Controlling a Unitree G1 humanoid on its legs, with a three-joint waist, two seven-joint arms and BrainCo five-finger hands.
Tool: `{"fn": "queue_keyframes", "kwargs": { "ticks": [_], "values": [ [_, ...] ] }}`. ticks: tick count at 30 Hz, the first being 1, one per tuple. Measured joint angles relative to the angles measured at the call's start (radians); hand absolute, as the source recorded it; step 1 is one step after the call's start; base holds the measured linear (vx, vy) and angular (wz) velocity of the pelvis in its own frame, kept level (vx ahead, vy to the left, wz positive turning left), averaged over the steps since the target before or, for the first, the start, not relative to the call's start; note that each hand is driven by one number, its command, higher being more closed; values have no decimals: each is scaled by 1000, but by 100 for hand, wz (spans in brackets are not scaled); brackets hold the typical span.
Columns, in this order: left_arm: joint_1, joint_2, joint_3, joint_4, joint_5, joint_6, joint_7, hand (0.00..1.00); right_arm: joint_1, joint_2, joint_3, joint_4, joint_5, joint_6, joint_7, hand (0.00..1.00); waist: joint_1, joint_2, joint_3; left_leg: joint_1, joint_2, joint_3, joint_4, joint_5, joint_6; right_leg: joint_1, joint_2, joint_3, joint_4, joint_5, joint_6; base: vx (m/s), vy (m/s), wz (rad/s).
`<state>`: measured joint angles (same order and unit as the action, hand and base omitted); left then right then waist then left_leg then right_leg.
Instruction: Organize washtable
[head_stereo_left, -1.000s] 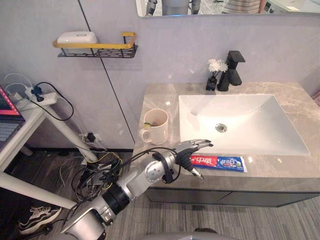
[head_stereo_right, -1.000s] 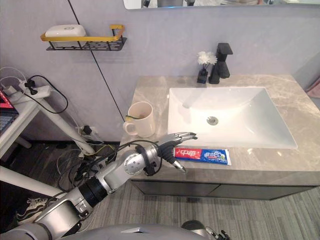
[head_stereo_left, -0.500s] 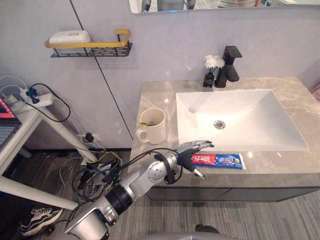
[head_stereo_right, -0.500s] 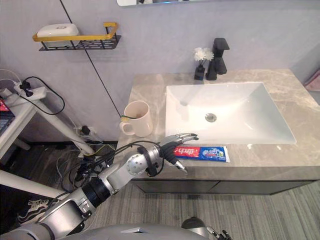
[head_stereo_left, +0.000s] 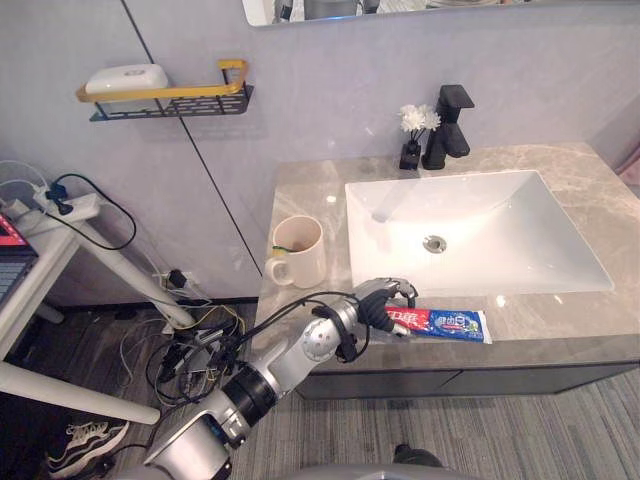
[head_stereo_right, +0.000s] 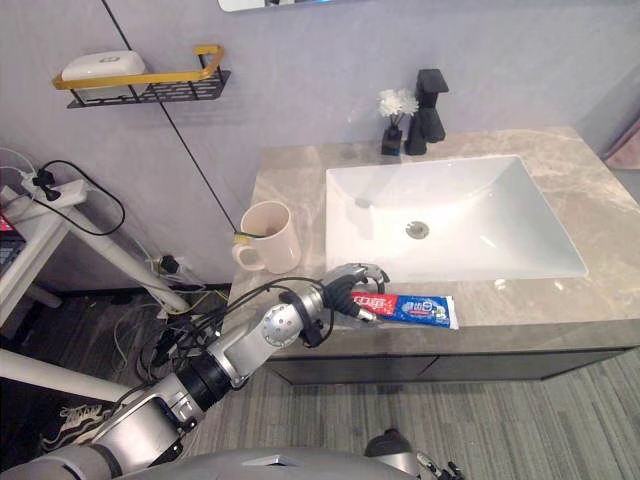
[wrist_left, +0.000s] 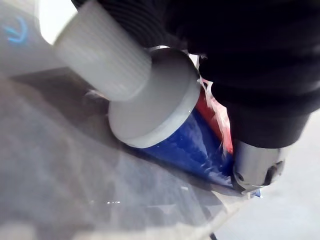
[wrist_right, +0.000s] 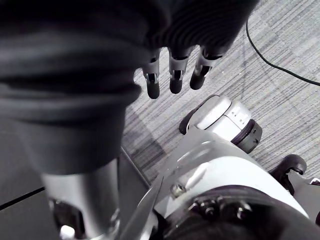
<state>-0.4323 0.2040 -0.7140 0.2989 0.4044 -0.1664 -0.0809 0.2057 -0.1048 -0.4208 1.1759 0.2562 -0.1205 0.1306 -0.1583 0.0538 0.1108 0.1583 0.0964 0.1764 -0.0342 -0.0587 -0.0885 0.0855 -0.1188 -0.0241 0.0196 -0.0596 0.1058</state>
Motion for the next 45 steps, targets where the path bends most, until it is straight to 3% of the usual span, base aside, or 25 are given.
{"fn": "queue_keyframes", "kwargs": {
  "ticks": [16, 23, 27, 33, 36, 45],
  "values": [
    [-13, -4, 13, 6, 16, 8, 25, 100, 0, 1, 0, 0, 4, 0, -2, 0, -4, 1, -1, 2, 10, 9, 13, 0, 0, 7, 9, 6, -1, 0, -1, 5, -3, -1],
    [-11, 5, 14, -18, 42, 8, 27, 100, 9, 5, 2, -19, 80, -1, -1, 0, -4, -1, 0, 1, 12, 10, 14, -2, -2, 2, 10, 7, 5, -1, -2, 0, 0, 0],
    [0, 17, 18, -52, 54, 8, 25, 100, 74, 15, 18, -175, 118, -8, -1, 0, -5, 0, -2, -12, 12, 14, 14, -2, -2, -16, 11, 13, 9, -1, -1, 4, 1, -1],
    [14, 1, -5, -127, 77, 1, -2, 100, 176, 56, 10, -548, 165, -14, 16, 0, -3, -2, -13, -37, 12, 88, 14, -11, -3, -104, 18, 96, 50, -2, 0, 4, 19, -36],
    [16, -7, 2, -176, 85, -4, -8, 100, 209, 92, -51, -710, 245, -22, 40, 0, -9, -14, -20, -32, 12, 134, 14, -17, -5, -139, 30, 150, 74, -2, 0, 4, 20, -46],
    [26, -38, 59, -400, 84, -42, -8, 100, 244, 88, -268, -1238, 484, -43, 119, 0, -20, -14, -25, -31, 13, 208, 28, -34, -8, -190, 53, 231, 117, 1, 6, -34, 11, -28]
  ]
}}
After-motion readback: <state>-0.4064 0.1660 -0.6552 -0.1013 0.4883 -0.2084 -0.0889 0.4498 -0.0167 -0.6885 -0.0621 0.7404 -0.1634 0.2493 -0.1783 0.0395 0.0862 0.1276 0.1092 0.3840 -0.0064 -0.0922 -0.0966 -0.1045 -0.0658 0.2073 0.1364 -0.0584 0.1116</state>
